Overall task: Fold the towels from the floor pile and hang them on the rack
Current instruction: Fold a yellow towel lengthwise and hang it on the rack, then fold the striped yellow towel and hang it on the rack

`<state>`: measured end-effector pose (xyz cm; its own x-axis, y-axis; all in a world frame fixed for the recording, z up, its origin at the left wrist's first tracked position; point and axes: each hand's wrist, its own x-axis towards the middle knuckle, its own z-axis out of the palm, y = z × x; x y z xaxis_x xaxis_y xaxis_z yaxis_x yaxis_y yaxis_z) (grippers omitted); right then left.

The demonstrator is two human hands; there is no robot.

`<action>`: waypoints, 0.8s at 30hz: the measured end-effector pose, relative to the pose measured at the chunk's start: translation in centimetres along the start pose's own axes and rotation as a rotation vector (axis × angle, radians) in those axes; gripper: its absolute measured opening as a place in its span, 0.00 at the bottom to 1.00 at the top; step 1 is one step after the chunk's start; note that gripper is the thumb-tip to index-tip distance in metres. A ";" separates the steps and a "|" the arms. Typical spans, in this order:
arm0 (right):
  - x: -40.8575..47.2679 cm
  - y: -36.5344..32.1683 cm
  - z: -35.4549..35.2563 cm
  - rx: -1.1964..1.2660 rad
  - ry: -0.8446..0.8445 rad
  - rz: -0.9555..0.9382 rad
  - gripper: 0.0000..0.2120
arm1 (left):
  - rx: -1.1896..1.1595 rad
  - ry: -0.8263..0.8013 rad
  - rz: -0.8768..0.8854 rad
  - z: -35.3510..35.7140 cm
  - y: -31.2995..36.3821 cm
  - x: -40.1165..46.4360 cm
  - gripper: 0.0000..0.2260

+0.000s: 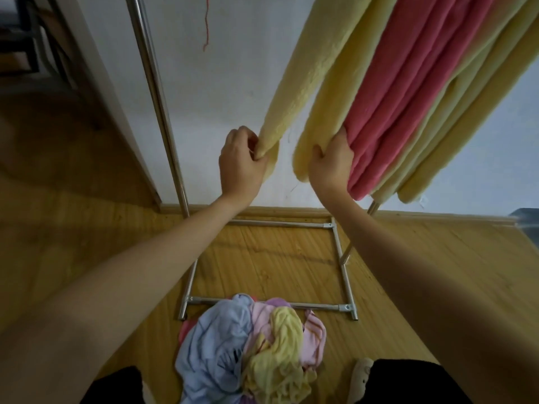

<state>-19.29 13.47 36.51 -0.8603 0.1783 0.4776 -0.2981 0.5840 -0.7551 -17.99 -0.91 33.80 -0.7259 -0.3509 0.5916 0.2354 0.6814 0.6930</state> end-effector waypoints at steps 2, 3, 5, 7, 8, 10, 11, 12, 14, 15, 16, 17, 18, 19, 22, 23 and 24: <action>0.3 1.0 -0.9 -0.038 -0.017 -0.027 0.14 | 0.002 -0.033 0.012 1.3 0.5 -0.6 0.06; 0.4 1.5 -1.3 -0.054 -0.037 -0.049 0.12 | 0.001 -0.055 0.019 1.9 0.8 -0.9 0.06; 0.5 2.4 -1.7 -0.097 -0.071 -0.093 0.09 | -0.003 -0.098 0.040 3.0 1.3 -1.6 0.07; 0.5 3.2 -1.7 -0.136 -0.084 -0.119 0.08 | -0.011 -0.128 0.054 4.0 1.4 -2.4 0.07; 0.5 3.5 -1.7 -0.140 -0.086 -0.121 0.08 | -0.018 -0.135 0.061 4.4 1.3 -2.7 0.07; 0.4 4.0 -1.4 -0.128 -0.080 -0.127 0.08 | -0.027 -0.139 0.078 5.0 0.9 -3.4 0.08; 0.3 4.2 -1.3 -0.112 -0.071 -0.128 0.09 | -0.028 -0.144 0.085 5.2 0.6 -3.8 0.09; 0.2 4.4 -1.2 -0.093 -0.061 -0.129 0.09 | -0.028 -0.154 0.091 5.3 0.3 -4.1 0.09; 0.0 4.8 -1.0 -0.058 -0.051 -0.126 0.10 | -0.022 -0.193 0.103 5.4 -0.4 -4.9 0.11; -0.3 5.3 -0.7 -0.048 -0.053 -0.124 0.10 | -0.009 -0.220 0.107 5.5 -1.0 -5.5 0.11; -0.9 5.9 -0.5 -0.043 -0.061 -0.130 0.10 | 0.013 -0.252 0.108 5.5 -1.8 -6.3 0.11; -1.7 6.9 -0.1 -0.042 -0.072 -0.145 0.09 | 0.039 -0.287 0.104 5.5 -2.7 -7.2 0.11; -2.9 8.2 0.3 -0.046 -0.097 -0.155 0.10 | 0.060 -0.328 0.091 5.5 -3.8 -8.3 0.11; -4.3 9.7 0.7 -0.059 -0.137 -0.151 0.11 | 0.072 -0.374 0.071 5.5 -5.0 -9.6 0.10; -9.4 14.7 1.7 -0.157 -0.313 -0.094 0.16 | 0.145 -0.500 -0.026 5.4 -8.9 -14.3 0.09; -11.3 16.3 2.0 -0.204 -0.387 -0.053 0.17 | 0.176 -0.546 -0.080 5.4 -10.2 -16.1 0.09; -13.3 17.9 2.3 -0.249 -0.477 -0.001 0.18 | 0.201 -0.603 -0.140 5.4 -11.4 -18.0 0.09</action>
<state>-14.16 19.77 15.61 -0.9698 -0.1677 0.1771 -0.2413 0.7647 -0.5975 -11.10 1.10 13.08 -0.9900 -0.0628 0.1261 0.0295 0.7830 0.6213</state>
